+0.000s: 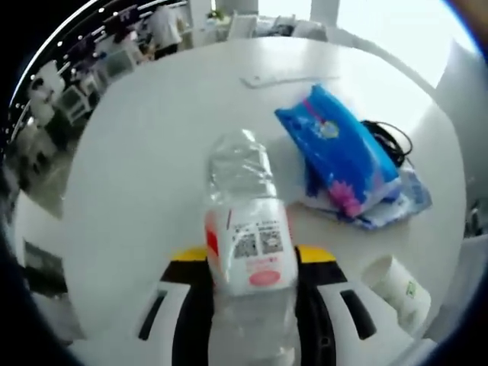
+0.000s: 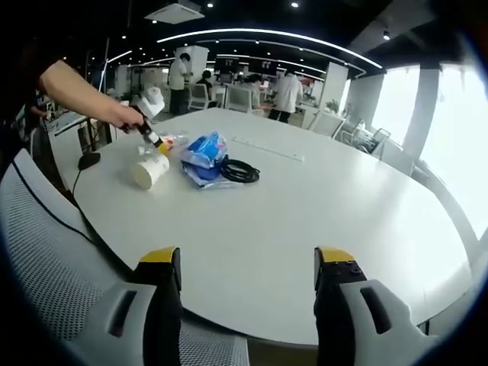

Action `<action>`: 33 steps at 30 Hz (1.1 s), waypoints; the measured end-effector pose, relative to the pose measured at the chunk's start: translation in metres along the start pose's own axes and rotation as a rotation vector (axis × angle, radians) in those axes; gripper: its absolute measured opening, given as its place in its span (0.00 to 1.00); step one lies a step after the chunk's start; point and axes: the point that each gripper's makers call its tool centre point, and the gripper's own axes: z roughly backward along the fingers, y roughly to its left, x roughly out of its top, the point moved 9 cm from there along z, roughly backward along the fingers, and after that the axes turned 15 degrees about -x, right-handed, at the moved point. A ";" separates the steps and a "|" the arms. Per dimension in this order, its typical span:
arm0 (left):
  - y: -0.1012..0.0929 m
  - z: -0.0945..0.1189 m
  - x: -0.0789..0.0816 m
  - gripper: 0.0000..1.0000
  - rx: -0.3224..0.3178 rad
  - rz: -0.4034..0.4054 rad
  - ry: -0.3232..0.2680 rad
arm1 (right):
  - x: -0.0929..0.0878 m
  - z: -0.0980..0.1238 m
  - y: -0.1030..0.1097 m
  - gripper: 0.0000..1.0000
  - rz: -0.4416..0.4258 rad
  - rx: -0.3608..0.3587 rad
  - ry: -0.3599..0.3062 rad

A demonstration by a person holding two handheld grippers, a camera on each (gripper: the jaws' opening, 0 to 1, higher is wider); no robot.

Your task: Arrange the tabletop items into an orderly group along one side of the table until the central work area is clear of visible clutter.

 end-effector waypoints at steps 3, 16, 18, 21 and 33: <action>0.000 0.007 -0.002 0.37 -0.004 -0.015 0.002 | 0.000 0.000 0.000 0.70 0.000 -0.002 -0.004; -0.014 0.029 -0.009 0.37 -0.039 -0.129 0.028 | 0.002 0.001 0.002 0.75 0.021 0.001 -0.026; -0.016 0.034 -0.012 0.37 -0.046 -0.139 0.035 | 0.003 0.001 0.002 0.77 0.023 -0.004 -0.029; -0.019 0.039 -0.014 0.37 -0.050 -0.159 0.038 | 0.004 0.001 0.002 0.79 0.036 -0.007 -0.041; -0.027 0.055 -0.026 0.37 -0.060 -0.182 0.047 | 0.005 0.001 0.003 0.88 0.068 -0.002 -0.031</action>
